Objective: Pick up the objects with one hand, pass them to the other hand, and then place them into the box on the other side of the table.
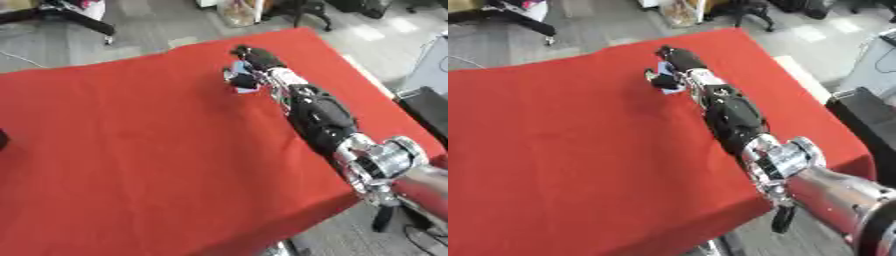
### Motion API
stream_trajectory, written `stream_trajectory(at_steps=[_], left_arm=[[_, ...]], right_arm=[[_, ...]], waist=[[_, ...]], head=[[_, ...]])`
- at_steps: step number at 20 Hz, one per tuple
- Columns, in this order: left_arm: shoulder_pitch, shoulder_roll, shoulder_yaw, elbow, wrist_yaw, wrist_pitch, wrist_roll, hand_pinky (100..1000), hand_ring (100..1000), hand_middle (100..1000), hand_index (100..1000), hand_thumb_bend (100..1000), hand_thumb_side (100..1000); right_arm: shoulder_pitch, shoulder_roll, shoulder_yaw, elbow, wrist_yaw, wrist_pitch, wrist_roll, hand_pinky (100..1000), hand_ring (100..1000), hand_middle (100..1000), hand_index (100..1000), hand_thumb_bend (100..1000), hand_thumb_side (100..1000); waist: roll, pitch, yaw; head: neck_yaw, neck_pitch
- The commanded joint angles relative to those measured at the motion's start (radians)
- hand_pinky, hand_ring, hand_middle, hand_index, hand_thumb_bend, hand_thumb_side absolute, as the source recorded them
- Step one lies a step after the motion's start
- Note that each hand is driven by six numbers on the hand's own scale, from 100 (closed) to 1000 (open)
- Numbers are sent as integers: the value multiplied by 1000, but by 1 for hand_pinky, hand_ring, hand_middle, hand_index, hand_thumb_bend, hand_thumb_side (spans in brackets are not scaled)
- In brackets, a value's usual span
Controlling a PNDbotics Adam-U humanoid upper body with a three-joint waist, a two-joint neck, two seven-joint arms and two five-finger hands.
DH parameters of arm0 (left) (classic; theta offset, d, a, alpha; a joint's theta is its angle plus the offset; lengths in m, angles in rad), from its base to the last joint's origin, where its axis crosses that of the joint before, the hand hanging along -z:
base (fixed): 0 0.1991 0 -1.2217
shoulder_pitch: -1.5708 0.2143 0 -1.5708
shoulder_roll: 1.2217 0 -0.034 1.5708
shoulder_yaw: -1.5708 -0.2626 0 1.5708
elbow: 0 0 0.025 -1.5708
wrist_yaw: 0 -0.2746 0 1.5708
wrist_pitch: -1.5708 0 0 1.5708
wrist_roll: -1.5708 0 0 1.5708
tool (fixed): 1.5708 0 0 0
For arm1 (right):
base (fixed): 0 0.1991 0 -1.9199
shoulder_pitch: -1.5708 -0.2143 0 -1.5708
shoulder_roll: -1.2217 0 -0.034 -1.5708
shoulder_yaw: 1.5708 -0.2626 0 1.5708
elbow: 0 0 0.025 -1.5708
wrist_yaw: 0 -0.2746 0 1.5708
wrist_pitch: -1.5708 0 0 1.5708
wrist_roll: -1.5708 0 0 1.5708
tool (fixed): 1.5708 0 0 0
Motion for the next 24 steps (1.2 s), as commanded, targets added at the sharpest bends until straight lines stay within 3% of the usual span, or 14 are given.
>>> stream_trajectory(at_steps=[1,4,7,12,14,17,20,24], left_arm=[[-5,2,0,-20,6,-2,-3,678,614,637,829,537,888],[-5,1,0,-20,6,-1,-3,679,614,637,828,531,894],[-4,0,0,-20,7,-1,-4,679,614,637,828,524,900],[-4,-1,0,-20,8,1,-3,678,614,638,829,512,908],[-4,-2,0,-20,8,1,-2,678,614,638,829,505,914],[-4,-2,0,-20,9,3,-1,678,614,638,829,499,917],[-4,-2,0,-20,9,3,-1,678,614,637,828,495,919],[-3,0,-1,-20,3,8,-2,678,614,638,829,494,915]], right_arm=[[-26,-16,-12,20,55,38,-38,933,952,983,977,100,1000],[-25,-14,-17,39,74,55,-65,904,923,966,967,100,1000],[-23,-11,-19,48,69,53,-77,834,835,930,943,100,971],[-19,-7,-19,37,41,38,-107,708,523,746,784,100,663],[-18,-6,-19,25,27,27,-136,645,370,588,641,100,445],[-15,-6,-20,0,-1,9,-206,589,260,440,485,100,255],[-12,-8,-18,-32,-42,-15,-268,575,228,359,411,100,249],[0,-7,-4,-129,-144,-70,-277,590,213,346,400,100,319]], waist=[[2,-13,1],[2,-12,1],[3,-11,0],[5,-11,0],[5,-11,0],[5,-11,0],[5,-12,-1],[4,-12,-4]], head=[[-9,-3],[-12,-3],[-13,-3],[-14,-3],[-14,-3],[-13,-3],[-11,-3],[2,-3]])
